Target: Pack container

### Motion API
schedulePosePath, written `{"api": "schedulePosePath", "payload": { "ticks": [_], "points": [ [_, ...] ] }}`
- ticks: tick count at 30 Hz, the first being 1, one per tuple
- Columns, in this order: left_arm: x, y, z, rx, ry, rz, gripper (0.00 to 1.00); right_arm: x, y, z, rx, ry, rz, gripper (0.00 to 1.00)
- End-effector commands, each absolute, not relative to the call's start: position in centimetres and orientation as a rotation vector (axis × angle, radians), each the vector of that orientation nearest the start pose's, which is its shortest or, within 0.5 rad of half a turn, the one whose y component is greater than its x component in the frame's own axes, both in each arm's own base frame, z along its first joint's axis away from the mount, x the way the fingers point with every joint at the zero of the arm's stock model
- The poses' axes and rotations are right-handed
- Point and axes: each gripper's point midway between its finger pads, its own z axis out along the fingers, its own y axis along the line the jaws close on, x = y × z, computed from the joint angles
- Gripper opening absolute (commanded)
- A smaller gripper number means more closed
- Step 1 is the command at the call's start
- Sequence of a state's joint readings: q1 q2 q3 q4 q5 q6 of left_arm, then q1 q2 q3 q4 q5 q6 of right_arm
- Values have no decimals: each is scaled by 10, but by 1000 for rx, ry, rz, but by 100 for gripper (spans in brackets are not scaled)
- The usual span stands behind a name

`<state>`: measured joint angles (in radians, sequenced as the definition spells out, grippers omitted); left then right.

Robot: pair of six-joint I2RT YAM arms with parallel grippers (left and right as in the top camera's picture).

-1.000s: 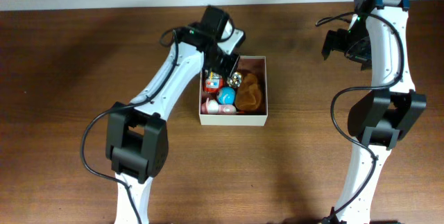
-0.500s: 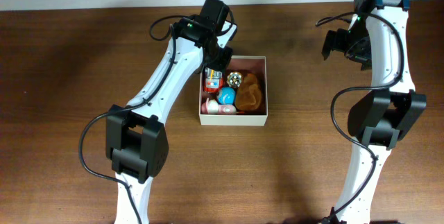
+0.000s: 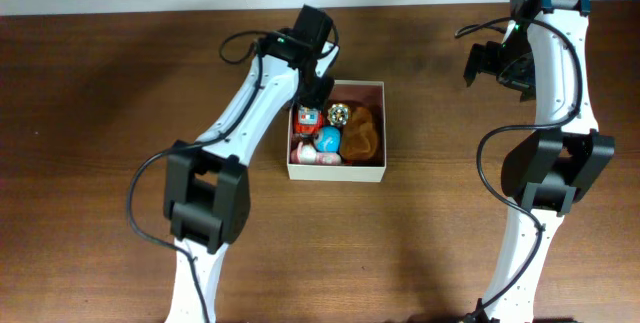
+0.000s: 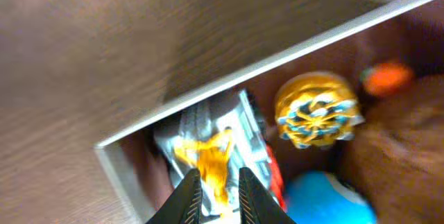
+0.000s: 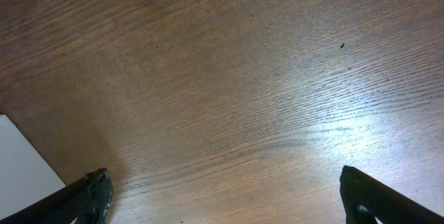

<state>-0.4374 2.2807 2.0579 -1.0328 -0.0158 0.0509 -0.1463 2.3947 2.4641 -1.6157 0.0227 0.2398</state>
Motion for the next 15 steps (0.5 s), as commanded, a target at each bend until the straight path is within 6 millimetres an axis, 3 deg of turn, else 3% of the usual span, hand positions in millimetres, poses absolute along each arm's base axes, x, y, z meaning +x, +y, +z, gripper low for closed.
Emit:
{"api": "schedulePosePath", "payload": {
  "ticks": [1,10,15],
  "points": [
    [468,-220,45,688,2828,-64,20,454,-72,122,616,3060,-53,99],
    [471,-221,42,685,2819,-65,20,454,-72,122,616,3060,-53,99],
    [477,-224,62,676,2784,-76,20,454,-72,122,616,3060,-53,99]
  ]
}}
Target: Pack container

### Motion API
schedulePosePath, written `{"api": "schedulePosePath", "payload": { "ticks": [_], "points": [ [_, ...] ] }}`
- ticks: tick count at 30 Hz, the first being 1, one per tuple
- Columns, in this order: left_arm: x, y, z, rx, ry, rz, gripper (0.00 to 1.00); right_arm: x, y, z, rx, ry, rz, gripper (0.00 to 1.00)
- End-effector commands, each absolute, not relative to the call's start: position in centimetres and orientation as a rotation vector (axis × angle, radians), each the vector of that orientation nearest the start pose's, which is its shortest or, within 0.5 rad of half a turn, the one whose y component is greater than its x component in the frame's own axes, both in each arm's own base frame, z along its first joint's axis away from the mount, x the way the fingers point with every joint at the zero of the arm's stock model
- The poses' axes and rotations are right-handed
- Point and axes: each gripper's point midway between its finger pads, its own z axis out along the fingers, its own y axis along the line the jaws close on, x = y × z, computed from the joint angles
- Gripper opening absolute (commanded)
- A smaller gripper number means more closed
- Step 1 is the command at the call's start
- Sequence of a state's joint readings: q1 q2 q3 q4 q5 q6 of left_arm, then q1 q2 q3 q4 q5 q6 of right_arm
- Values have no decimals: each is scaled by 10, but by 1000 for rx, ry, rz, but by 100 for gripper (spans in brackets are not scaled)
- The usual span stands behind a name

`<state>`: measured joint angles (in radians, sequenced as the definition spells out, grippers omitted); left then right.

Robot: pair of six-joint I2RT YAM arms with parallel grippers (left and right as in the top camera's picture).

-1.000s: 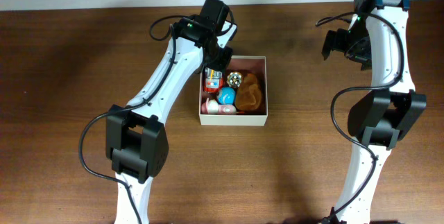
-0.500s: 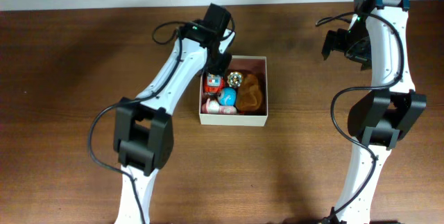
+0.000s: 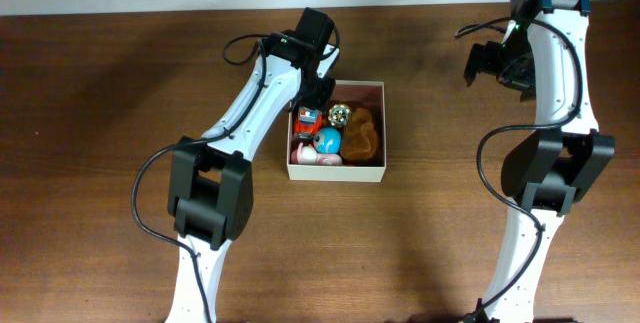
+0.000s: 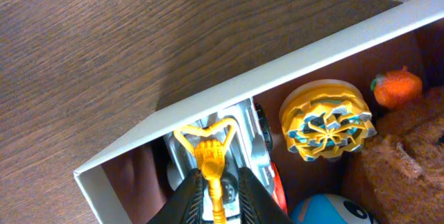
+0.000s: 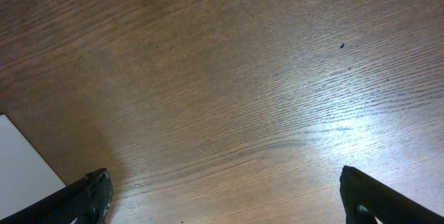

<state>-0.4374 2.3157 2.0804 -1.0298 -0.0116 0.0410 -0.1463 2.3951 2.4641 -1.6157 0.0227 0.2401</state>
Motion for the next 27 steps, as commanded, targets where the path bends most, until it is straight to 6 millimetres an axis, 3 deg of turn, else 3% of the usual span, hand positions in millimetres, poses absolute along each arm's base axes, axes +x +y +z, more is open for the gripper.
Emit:
{"api": "schedulePosePath", "payload": {
  "ticks": [1,7,12,18,21,24,26,27],
  "points": [
    [479,-225,69,674,2774,-78,20,454,-72,121,616,3060,-53,99],
    [482,-225,124,646,2715,-91,20,454,-72,122,616,3060,-53,99],
    [480,-199,171,427,2717,-68,21,454,-72,121,616,3060,-53,99],
    [467,-165,216,205,2712,-95,39,454,-72,121,616,3060,-53,99],
    [459,-151,230,178,2715,-87,50,454,-72,121,616,3060,-53,99],
    [452,-139,240,152,2716,-82,53,454,-72,121,616,3060,-53,99],
    [448,-136,246,147,2712,-83,100,454,-72,121,616,3060,-53,99],
    [448,-136,248,147,2706,-85,100,454,-72,122,616,3060,-53,99]
  ]
}}
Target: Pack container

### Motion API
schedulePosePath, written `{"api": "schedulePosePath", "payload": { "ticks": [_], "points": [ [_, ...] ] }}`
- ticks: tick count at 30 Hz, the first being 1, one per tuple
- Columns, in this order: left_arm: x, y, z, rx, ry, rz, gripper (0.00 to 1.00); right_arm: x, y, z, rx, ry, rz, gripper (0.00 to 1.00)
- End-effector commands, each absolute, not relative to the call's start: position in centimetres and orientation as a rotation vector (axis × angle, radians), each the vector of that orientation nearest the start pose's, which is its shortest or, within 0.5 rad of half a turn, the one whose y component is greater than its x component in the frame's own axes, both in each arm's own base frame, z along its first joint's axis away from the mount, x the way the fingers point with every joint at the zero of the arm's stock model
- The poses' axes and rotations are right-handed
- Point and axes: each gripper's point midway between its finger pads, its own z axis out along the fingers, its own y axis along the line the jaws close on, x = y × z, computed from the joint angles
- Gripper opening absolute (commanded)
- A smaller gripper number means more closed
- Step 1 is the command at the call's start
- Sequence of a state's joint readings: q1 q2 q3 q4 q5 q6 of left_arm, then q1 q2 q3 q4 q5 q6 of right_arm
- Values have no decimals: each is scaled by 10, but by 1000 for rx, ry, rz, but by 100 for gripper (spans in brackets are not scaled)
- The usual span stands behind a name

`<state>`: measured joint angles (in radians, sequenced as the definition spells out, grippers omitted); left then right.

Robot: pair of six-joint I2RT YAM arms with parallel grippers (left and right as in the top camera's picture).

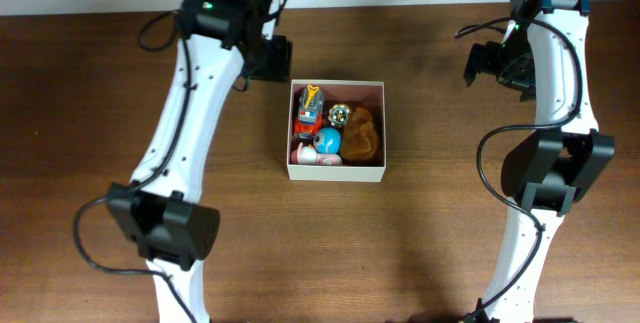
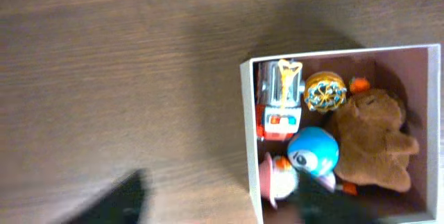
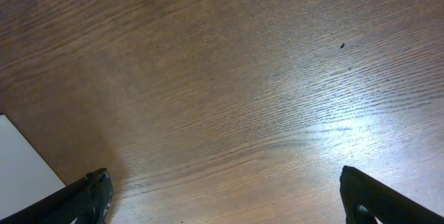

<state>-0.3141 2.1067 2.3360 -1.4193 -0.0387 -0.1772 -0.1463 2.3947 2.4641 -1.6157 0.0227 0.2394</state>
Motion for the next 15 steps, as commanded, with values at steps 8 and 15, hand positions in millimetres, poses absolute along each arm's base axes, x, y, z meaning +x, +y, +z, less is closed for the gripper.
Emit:
{"api": "schedulePosePath", "payload": {
  "ticks": [8,15],
  "points": [
    [420,-89,242,68,2812,198,100,454,-72,122,616,3060,-53,99],
    [400,-17,290,-233,2708,311,100,454,-72,122,616,3060,-53,99]
  ]
}}
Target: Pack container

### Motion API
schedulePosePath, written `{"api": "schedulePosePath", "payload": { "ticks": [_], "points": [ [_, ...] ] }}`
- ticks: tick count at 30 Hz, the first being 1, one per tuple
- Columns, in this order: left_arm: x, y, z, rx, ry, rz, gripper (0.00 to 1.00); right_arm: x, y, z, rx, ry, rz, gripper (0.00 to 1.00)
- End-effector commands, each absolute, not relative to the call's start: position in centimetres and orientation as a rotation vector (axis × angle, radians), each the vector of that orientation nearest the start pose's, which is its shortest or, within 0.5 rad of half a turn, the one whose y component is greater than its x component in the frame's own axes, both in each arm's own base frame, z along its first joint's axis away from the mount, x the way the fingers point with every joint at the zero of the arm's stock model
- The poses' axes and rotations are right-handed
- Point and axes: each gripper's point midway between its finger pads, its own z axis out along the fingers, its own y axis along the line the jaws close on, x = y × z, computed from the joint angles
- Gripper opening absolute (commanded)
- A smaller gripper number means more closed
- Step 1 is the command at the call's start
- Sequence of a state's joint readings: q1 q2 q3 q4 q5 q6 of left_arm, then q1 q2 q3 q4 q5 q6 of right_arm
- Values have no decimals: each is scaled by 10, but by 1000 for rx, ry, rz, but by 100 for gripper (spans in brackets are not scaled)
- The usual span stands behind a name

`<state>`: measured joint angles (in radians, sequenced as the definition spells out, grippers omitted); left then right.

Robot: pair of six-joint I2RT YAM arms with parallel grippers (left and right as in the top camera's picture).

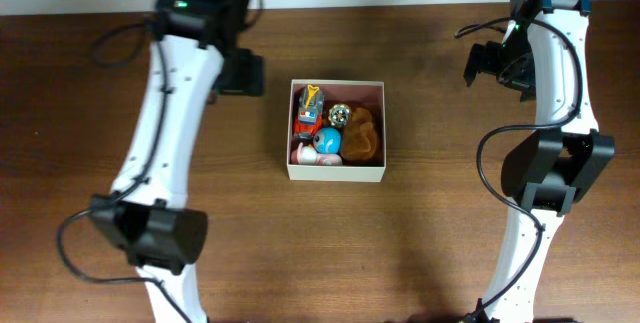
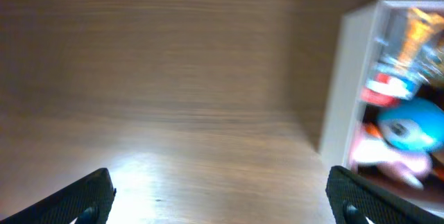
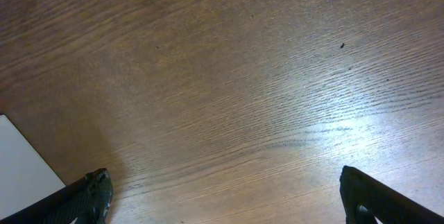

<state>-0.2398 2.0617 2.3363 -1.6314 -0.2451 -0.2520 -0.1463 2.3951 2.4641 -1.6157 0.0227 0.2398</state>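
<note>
A white box (image 1: 336, 173) with a reddish inside stands mid-table. It holds a red and grey toy truck (image 1: 309, 110), a gold patterned ball (image 1: 339, 115), a blue round toy (image 1: 327, 141), a brown plush (image 1: 361, 133) and a pink toy (image 1: 312, 156). My left gripper (image 1: 240, 73) hovers over bare wood left of the box, open wide and empty. In the left wrist view the left gripper (image 2: 222, 200) frames the tabletop, with the box wall (image 2: 347, 78) and blue toy (image 2: 409, 127) blurred at the right. My right gripper (image 1: 488, 63) stands open far right of the box.
Dark wooden table (image 1: 450, 233) all round the box. The right wrist view shows the right gripper (image 3: 225, 196) over bare wood, with a white corner (image 3: 21, 161) at the lower left. The table's back edge (image 1: 400, 5) meets a pale wall.
My left gripper has moved farther left, away from the box. The box has slid to the right edge of the left wrist view. The right arm has not moved.
My left gripper was down in the box's back left corner, its fingers close around the toy truck's yellow part, and stayed so at the following moment. Then it was open, above and left of the box, with the truck lying inside. Now it is farther left.
</note>
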Motion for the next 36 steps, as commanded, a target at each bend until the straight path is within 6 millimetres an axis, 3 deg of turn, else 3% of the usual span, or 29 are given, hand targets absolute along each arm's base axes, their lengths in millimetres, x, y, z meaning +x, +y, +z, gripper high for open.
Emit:
{"api": "schedulePosePath", "payload": {
  "ticks": [1,7,10,14,18,24,30,36],
  "points": [
    [394,-7,301,-270,2680,295,100,454,-72,122,616,3060,-53,99],
    [362,43,345,-382,2583,209,100,454,-72,122,616,3060,-53,99],
    [351,57,366,-389,2502,132,100,454,-72,122,616,3060,-53,99],
    [353,53,399,-230,2315,28,100,454,-72,122,616,3060,-53,99],
    [347,44,411,-134,2153,3,100,454,-72,121,616,3060,-53,99],
    [317,37,374,-115,2026,10,100,454,-72,122,616,3060,-53,99],
    [289,13,332,-12,1836,-75,100,454,-72,122,616,3060,-53,99],
    [266,-2,268,59,1692,-107,99,454,-72,122,616,3060,-53,99]
  ]
}}
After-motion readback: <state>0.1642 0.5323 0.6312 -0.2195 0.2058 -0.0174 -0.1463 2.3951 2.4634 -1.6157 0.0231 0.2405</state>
